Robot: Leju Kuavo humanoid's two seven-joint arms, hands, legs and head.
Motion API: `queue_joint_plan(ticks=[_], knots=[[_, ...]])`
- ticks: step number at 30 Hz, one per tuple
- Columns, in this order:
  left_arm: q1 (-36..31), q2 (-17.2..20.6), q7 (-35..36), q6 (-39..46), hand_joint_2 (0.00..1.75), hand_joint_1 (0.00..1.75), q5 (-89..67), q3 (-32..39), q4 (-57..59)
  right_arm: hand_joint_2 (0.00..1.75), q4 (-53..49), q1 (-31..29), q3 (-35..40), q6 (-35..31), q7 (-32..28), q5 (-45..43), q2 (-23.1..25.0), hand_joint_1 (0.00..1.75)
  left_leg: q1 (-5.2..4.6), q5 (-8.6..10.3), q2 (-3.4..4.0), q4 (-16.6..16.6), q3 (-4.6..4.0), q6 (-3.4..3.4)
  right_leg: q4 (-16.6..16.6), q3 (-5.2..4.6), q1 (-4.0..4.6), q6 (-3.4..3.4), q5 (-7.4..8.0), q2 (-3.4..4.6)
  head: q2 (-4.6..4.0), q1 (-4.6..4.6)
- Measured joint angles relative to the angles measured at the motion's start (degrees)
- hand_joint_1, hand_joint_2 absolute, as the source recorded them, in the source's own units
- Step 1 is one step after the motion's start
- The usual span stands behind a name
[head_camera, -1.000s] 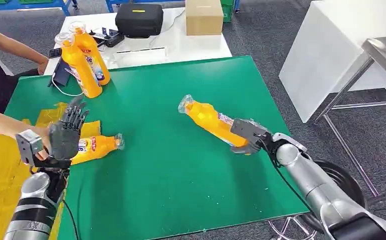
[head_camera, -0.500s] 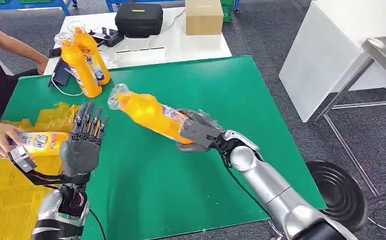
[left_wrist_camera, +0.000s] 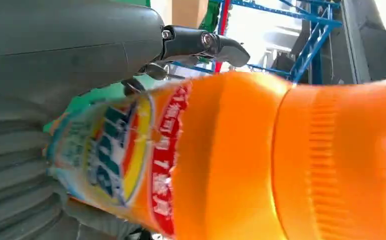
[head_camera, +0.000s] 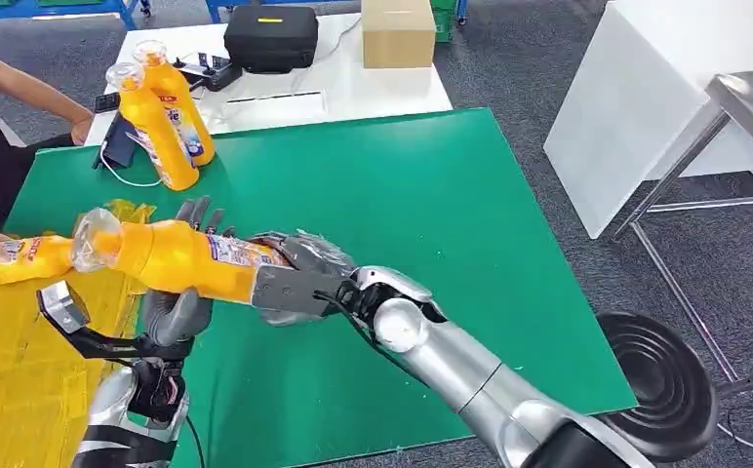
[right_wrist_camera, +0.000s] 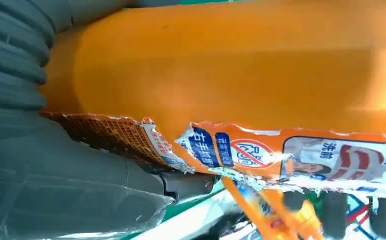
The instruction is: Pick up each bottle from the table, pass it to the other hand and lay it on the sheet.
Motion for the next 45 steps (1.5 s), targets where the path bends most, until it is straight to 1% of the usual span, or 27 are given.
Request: queue_joint_plan(ticks=[4,10,11,12,19,36,37,38,40,41,42,44,45], knots=[[-0.2,0.0,-1.8,0.7,1.75,0.00,-3.2,-0.8,0.0,1.75,1.3,-0.5,1.4,0.0,0.0,-0.9,0.9,1.75,0.00,0.00,0.00,0.0,0.00,0.00,0.0,0.00,0.01,0.00,0.00,0.01,0.00,0.02],[-0.4,0.0,-6.3,2.5,1.75,0.00,-11.4,-1.7,-0.8,1.75,5.0,-1.4,3.8,0.2,-0.3,-1.6,2.4,1.75,0.02,0.00,0.00,0.0,0.01,0.00,0.0,-0.01,0.03,0.00,0.00,0.01,0.00,0.00],[-0.4,0.0,-6.9,2.8,1.75,1.64,-12.7,-1.9,-1.1,1.75,5.6,-1.5,4.1,0.2,-0.6,-1.8,2.6,1.75,0.02,0.00,0.00,0.0,0.01,0.00,0.0,-0.01,0.03,0.00,0.00,0.01,0.00,0.00],[-0.4,0.0,-7.2,3.1,1.75,1.75,-13.5,-2.0,-1.2,1.75,6.0,-1.6,4.3,0.1,-0.7,-1.9,2.7,1.75,0.02,0.00,0.00,0.0,0.01,0.00,0.0,-0.01,0.03,0.00,0.00,0.01,0.00,0.00],[0.0,0.0,-8.8,3.1,1.75,1.75,-14.6,-2.1,-1.3,1.75,8.2,-2.5,5.2,0.0,-1.6,-2.1,3.2,1.75,0.01,0.00,0.01,0.0,0.02,0.00,0.0,-0.01,0.02,0.00,0.00,0.02,0.00,0.00],[0.0,0.0,-9.5,3.0,1.75,1.75,-14.6,-1.7,-1.3,1.75,9.9,-3.1,5.9,0.0,-1.8,-2.1,3.9,1.75,0.01,0.00,0.01,0.0,0.03,0.00,0.0,-0.02,0.03,0.00,0.00,0.03,0.00,0.00],[0.0,0.0,-9.7,3.0,1.75,1.75,-14.9,-1.6,-1.3,1.75,9.9,-3.1,5.9,0.0,-1.9,-2.1,4.0,0.42,0.01,0.00,0.01,0.0,0.03,0.00,0.0,-0.02,0.03,0.00,0.00,0.03,0.02,0.00],[0.0,0.0,-9.9,3.1,1.75,1.75,-15.4,-1.6,-1.3,1.75,10.0,-3.1,5.9,-0.2,-1.9,-2.0,4.0,0.00,0.01,0.00,0.01,0.0,0.03,0.00,0.0,-0.02,0.03,0.00,0.00,0.03,0.00,0.00],[0.0,0.0,-10.6,4.7,1.75,1.75,-17.3,-1.6,-1.4,1.75,10.0,-3.1,5.9,-1.1,-2.0,-1.8,3.9,0.00,0.01,0.00,0.01,0.0,0.03,0.00,0.0,-0.02,0.03,0.00,0.00,0.02,0.00,0.00],[0.0,0.0,-11.5,6.9,1.75,1.75,-20.0,-1.6,-1.6,1.75,10.1,-3.1,5.9,-1.9,-1.9,-1.4,3.9,0.00,0.01,0.00,0.01,0.0,0.03,0.00,0.0,-0.02,0.03,0.00,0.00,0.02,0.02,0.00],[-0.1,0.0,-12.1,9.8,1.75,1.75,-23.3,-1.6,-1.9,0.00,10.1,-3.0,5.9,-2.9,-1.8,-1.0,3.7,0.00,0.01,0.00,0.01,0.0,0.04,0.00,0.0,-0.02,0.03,0.00,0.00,0.01,0.00,0.02],[-0.2,-0.1,-13.2,18.6,1.75,1.75,-33.0,-1.4,-2.7,0.00,9.2,-2.0,5.2,-5.1,-2.3,-0.8,2.8,0.00,0.01,0.00,0.00,0.0,0.03,0.00,0.0,-0.01,0.02,0.00,0.00,0.01,0.00,-0.02],[-0.3,-0.1,-13.3,24.8,1.75,1.75,-39.9,-1.0,-3.3,0.00,7.5,-1.1,4.3,-6.4,-2.8,-0.7,1.8,0.00,0.01,0.00,-0.02,0.0,0.04,0.00,0.0,0.00,0.02,0.00,0.00,-0.01,0.00,0.02]])
